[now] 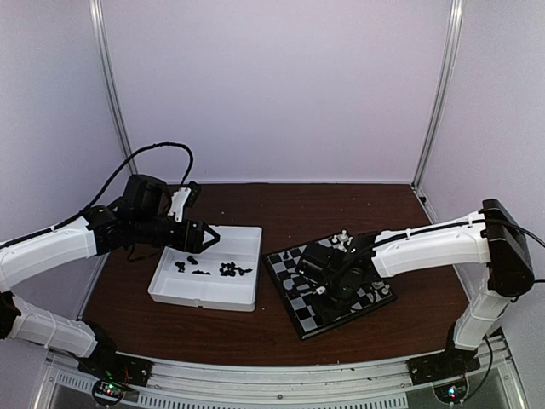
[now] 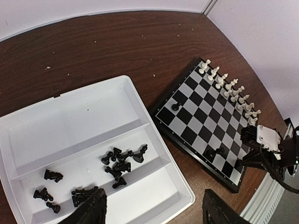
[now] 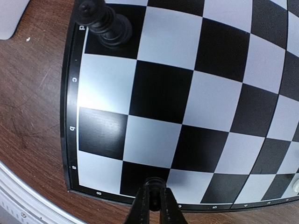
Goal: Set up the chess pieces on the board
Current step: Place the chess piece on the chessboard.
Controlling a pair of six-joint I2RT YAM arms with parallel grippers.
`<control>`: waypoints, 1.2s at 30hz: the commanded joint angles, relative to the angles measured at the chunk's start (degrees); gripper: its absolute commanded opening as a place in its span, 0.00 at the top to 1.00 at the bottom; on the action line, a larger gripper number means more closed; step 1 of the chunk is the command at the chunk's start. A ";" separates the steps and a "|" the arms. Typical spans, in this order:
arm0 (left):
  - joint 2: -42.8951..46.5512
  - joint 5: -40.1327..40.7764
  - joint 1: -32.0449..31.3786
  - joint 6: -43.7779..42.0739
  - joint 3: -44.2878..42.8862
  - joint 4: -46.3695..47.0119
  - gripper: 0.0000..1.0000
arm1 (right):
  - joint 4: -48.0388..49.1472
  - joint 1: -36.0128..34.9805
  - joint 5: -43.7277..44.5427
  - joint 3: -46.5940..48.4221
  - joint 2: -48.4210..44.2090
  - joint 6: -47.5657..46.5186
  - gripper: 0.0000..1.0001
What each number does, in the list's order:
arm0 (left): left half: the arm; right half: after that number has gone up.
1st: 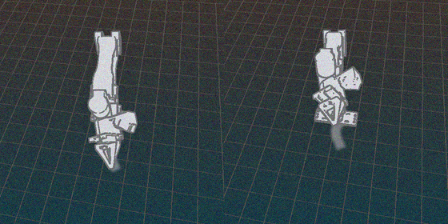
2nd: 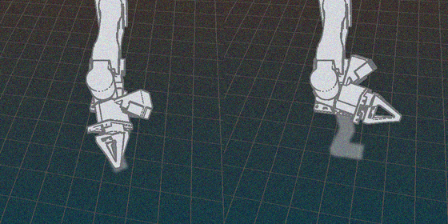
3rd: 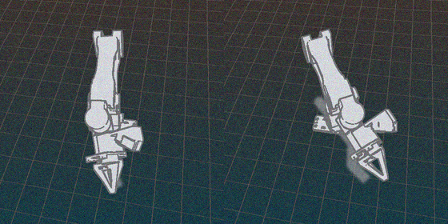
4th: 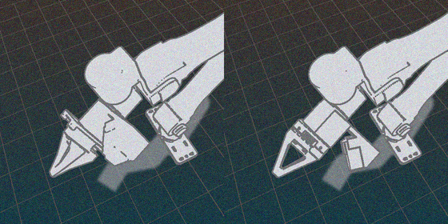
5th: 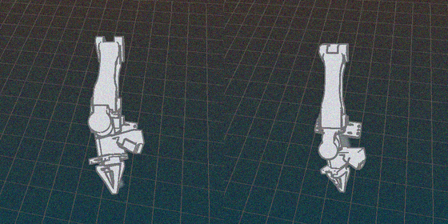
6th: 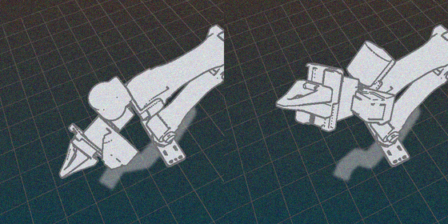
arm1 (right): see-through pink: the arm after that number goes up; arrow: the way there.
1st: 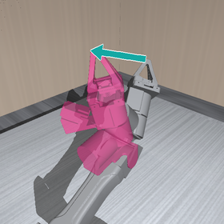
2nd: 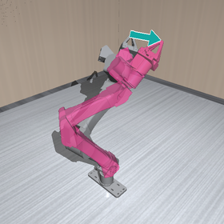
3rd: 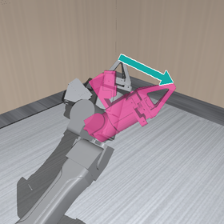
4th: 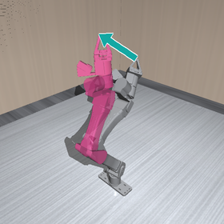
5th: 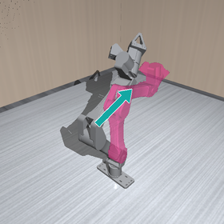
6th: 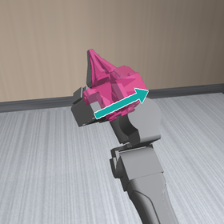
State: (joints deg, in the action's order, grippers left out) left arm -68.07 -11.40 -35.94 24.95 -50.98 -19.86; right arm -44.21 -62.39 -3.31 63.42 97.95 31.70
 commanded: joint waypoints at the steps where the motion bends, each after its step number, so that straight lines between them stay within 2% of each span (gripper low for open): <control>1: -0.15 -0.37 0.35 -0.25 -0.11 1.05 0.30 | -2.38 -0.39 4.06 2.66 -1.77 -0.57 1.00; 17: 0.63 0.34 0.35 -0.34 -0.87 -0.36 0.30 | -5.27 2.28 8.49 8.66 -3.04 -4.14 1.00; 36: 1.39 0.99 0.35 -0.63 -1.40 -1.48 0.30 | -0.35 12.13 3.67 19.28 3.92 -10.52 1.00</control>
State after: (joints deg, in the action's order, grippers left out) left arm -67.79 -10.90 -35.94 24.93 -51.00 -21.52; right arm -46.50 -52.16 2.22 79.72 98.94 23.09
